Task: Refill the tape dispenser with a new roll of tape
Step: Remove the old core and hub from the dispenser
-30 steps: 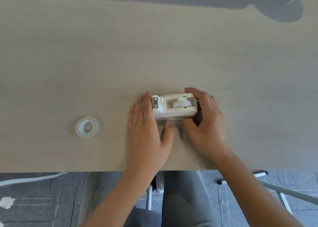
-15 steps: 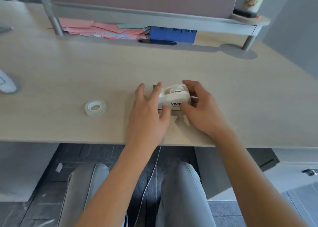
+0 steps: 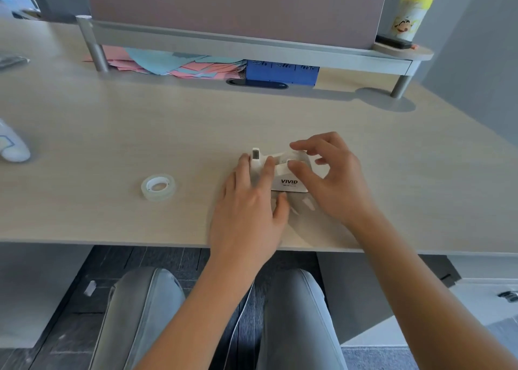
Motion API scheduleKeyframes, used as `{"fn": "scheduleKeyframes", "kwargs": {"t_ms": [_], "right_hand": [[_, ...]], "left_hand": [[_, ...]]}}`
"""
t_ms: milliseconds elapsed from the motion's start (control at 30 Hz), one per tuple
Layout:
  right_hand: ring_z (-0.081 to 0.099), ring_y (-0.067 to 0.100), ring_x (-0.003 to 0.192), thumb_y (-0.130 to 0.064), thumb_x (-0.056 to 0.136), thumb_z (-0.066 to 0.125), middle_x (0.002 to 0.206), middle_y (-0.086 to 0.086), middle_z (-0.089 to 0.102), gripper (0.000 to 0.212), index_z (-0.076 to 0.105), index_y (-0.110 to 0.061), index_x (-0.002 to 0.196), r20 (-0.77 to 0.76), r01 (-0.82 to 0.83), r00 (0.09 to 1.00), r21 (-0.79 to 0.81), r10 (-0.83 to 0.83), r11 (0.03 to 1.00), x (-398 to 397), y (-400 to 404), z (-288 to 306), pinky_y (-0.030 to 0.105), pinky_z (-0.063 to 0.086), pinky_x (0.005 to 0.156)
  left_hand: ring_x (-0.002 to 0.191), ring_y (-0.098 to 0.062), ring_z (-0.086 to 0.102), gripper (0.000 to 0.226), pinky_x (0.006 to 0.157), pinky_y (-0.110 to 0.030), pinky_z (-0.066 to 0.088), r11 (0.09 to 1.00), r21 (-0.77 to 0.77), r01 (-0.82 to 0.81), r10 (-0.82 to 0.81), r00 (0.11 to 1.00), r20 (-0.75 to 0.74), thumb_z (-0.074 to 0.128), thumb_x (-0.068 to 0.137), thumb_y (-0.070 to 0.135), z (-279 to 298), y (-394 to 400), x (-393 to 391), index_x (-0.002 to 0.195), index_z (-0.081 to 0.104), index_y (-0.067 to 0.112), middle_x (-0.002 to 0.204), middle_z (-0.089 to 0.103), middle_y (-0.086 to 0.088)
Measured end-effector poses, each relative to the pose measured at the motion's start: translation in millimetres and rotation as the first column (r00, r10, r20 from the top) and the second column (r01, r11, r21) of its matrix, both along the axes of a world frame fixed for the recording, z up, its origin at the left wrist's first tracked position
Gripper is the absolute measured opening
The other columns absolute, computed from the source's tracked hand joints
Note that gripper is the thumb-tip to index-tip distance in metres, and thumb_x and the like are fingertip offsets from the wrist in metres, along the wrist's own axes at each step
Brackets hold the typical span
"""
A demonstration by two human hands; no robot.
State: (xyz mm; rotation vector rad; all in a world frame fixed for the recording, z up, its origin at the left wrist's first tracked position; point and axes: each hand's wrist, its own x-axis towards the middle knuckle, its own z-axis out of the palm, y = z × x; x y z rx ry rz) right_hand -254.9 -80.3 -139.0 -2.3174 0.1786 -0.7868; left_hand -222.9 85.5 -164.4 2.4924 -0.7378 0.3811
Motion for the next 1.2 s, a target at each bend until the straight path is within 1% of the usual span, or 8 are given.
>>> {"fn": "scheduleKeyframes", "kwargs": {"t_ms": [133, 367, 733, 833, 967, 1033, 1100, 1200], "right_hand": [[0.062, 0.011, 0.095, -0.036, 0.091, 0.075, 0.104, -0.002, 0.063, 0.022, 0.08, -0.025, 0.109, -0.146, -0.049, 0.989, -0.172, 0.024, 0.984, 13, -8, 20, 0.013, 0.042, 0.078], [0.067, 0.007, 0.086, -0.026, 0.091, 0.077, 0.095, -0.006, 0.074, 0.008, 0.08, -0.023, 0.097, -0.266, -0.183, 0.955, -0.174, 0.133, 0.968, 12, -19, 45, 0.007, 0.046, 0.073], [0.069, 0.012, 0.094, -0.013, 0.101, 0.064, 0.101, -0.004, 0.072, 0.003, 0.065, -0.016, 0.102, 0.05, -0.024, 0.999, 0.23, 0.013, 0.973, 0, -11, 18, 0.047, 0.061, 0.082], [0.067, 0.001, 0.083, -0.013, 0.098, 0.068, 0.093, -0.012, 0.071, 0.006, 0.067, -0.019, 0.098, 0.131, -0.009, 0.991, 0.264, -0.026, 0.965, -1, -3, 26, 0.043, 0.061, 0.084], [0.069, 0.003, 0.079, -0.01, 0.097, 0.07, 0.089, -0.004, 0.077, 0.003, 0.072, -0.011, 0.097, 0.136, -0.048, 0.991, 0.358, -0.002, 0.933, -15, 17, 26, 0.03, 0.06, 0.077], [0.071, 0.008, 0.078, -0.01, 0.097, 0.07, 0.089, 0.003, 0.079, 0.006, 0.075, -0.007, 0.098, 0.113, -0.071, 0.993, 0.453, 0.021, 0.889, -23, 29, 21, 0.027, 0.06, 0.075], [0.072, 0.009, 0.076, -0.012, 0.096, 0.071, 0.087, 0.004, 0.08, 0.008, 0.077, -0.007, 0.099, 0.075, -0.081, 0.996, 0.521, 0.05, 0.85, -28, 39, 16, 0.025, 0.06, 0.073], [0.071, 0.008, 0.073, -0.013, 0.095, 0.072, 0.084, 0.001, 0.08, 0.009, 0.08, -0.009, 0.098, 0.044, -0.105, 0.994, 0.576, 0.098, 0.81, -32, 53, 10, 0.024, 0.06, 0.072]], "left_hand": [[0.136, -0.032, 0.048, 0.064, 0.107, -0.043, 0.044, 1.0, 0.018, -0.009, 0.009, 1.0, 0.009, 0.045, 0.096, 0.048, -2, -1, 1, 0.156, 0.035, 0.027, 0.16, 0.038, -0.012], [0.139, -0.031, 0.046, 0.067, 0.111, -0.043, 0.043, 0.999, 0.042, -0.009, 0.009, 1.0, 0.013, 0.041, 0.096, 0.051, -5, -1, 2, 0.158, 0.03, 0.025, 0.157, 0.041, -0.011], [0.142, -0.034, 0.042, 0.07, 0.109, -0.045, 0.044, 1.0, -0.013, 0.009, -0.009, 1.0, 0.024, 0.048, 0.094, 0.052, -3, 0, 0, 0.158, 0.029, 0.029, 0.163, 0.033, -0.014], [0.15, -0.029, 0.031, 0.077, 0.111, -0.041, 0.042, 0.985, -0.168, 0.031, -0.029, 0.999, 0.012, 0.055, 0.094, 0.05, 3, 3, -5, 0.16, 0.019, 0.032, 0.169, 0.022, -0.008], [0.136, -0.021, 0.05, 0.056, 0.106, -0.025, 0.045, 0.817, -0.572, 0.07, -0.064, 0.997, 0.03, 0.065, 0.094, 0.03, 2, 12, -5, 0.145, 0.049, 0.016, 0.148, 0.05, -0.005], [0.114, -0.016, 0.065, 0.037, 0.098, -0.031, 0.054, 0.678, -0.732, 0.064, -0.118, 0.993, -0.023, 0.07, 0.093, 0.018, 3, 19, -6, 0.129, 0.064, 0.013, 0.126, 0.066, -0.001], [0.097, -0.012, 0.071, 0.024, 0.085, -0.036, 0.06, 0.567, -0.823, -0.034, -0.236, 0.951, -0.202, 0.072, 0.093, 0.017, 9, 25, -6, 0.117, 0.073, 0.018, 0.109, 0.075, 0.005], [0.079, -0.01, 0.074, 0.01, 0.073, -0.036, 0.061, 0.557, -0.828, -0.06, -0.362, 0.88, -0.308, 0.073, 0.093, 0.026, 12, 35, -7, 0.101, 0.078, 0.028, 0.084, 0.08, 0.008]]}}
